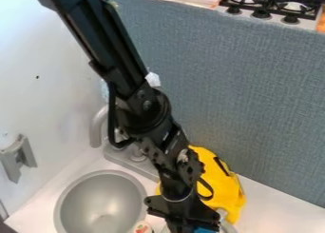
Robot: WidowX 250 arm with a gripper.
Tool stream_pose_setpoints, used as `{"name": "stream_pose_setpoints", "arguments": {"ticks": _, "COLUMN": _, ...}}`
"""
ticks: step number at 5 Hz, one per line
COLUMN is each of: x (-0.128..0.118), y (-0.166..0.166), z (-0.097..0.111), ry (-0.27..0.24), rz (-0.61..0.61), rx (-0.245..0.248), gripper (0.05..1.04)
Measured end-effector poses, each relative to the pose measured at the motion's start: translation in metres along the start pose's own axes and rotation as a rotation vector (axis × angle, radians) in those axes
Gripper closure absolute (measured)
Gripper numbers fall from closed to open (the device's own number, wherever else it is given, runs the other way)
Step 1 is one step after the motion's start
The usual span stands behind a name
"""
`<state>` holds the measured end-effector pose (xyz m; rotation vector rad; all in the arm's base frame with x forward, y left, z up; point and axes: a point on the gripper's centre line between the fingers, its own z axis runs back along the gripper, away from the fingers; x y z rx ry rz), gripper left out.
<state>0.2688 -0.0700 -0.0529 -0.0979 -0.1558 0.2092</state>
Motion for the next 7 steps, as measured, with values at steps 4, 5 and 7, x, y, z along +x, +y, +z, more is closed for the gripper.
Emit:
{"name": "stream_pose_setpoints", "arguments": {"ticks": 4, "x": 0.020, "y": -0.019, "z": 0.050, "ry": -0.080, "rz": -0.028, "rx": 0.028, "gripper": 0.155}}
{"name": "stream_pose_setpoints", "arguments": {"ticks": 5, "x": 0.013, "y": -0.040, "z": 0.067, "ry": -0.083, "rz": -0.143, "rx": 0.043, "gripper": 0.072}}
{"name": "stream_pose_setpoints", "arguments": {"ticks": 7, "x": -0.021, "y": -0.113, "z": 0.063, "ry": -0.020, "rz": -0.424, "rx": -0.038, "gripper": 0.076}}
